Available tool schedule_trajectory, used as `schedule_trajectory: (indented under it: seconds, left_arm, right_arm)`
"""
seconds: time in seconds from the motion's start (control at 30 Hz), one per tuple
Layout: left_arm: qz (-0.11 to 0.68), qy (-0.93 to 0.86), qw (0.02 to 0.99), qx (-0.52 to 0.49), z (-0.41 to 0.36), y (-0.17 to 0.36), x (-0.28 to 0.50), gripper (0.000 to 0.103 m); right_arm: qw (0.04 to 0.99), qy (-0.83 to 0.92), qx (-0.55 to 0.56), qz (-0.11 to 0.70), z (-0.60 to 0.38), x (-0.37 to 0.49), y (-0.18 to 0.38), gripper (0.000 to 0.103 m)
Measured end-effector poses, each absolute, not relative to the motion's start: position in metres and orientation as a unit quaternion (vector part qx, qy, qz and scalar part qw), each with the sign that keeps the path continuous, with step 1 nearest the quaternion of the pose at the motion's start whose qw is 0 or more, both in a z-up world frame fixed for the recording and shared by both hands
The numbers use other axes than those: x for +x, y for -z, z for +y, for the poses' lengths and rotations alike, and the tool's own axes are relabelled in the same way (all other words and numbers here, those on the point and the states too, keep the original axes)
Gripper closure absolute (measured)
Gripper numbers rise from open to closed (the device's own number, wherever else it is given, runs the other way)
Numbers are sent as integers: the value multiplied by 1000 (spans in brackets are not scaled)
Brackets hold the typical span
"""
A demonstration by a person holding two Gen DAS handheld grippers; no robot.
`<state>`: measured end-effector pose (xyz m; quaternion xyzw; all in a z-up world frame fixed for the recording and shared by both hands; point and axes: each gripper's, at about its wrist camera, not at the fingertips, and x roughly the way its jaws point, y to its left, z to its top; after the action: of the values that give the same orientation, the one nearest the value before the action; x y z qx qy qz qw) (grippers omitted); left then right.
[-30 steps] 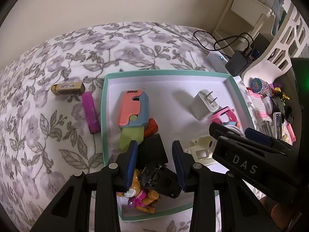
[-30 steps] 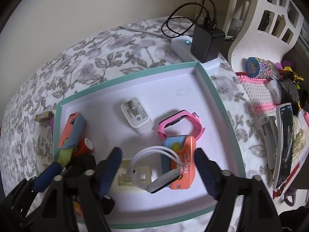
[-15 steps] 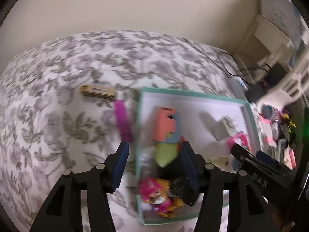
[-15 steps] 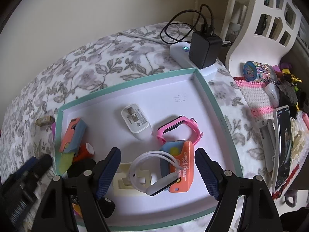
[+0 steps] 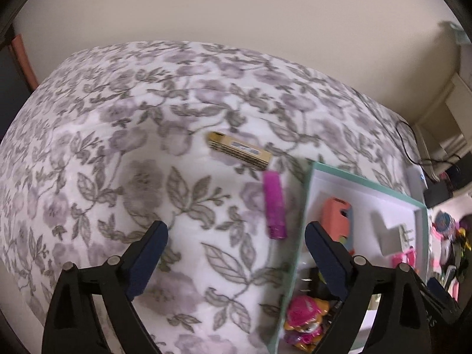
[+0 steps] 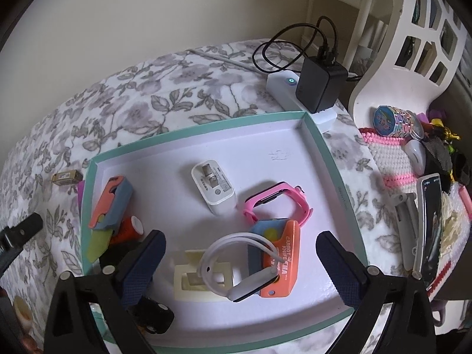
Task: Organize rigid objects
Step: 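Move both open tools back over the remaining items beside the tray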
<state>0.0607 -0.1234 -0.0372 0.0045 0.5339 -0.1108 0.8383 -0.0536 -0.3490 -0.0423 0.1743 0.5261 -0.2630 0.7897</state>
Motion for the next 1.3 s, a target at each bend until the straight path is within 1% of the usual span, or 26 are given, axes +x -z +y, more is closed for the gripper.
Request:
schedule_trajectory:
  seconds: [0.43, 0.8, 1.3]
  left_arm:
    - [531, 86, 843, -13, -100, 38, 74, 8]
    - [530, 76, 843, -48, -76, 37, 89, 8]
    - [532, 46, 843, -69, -41, 50, 126, 8]
  right_arm:
    - [807, 233, 162, 518, -325, -43, 36, 0]
    - [815, 215, 158, 515, -311, -33, 35, 0]
    - [845, 147, 130, 497, -258, 24, 31, 0]
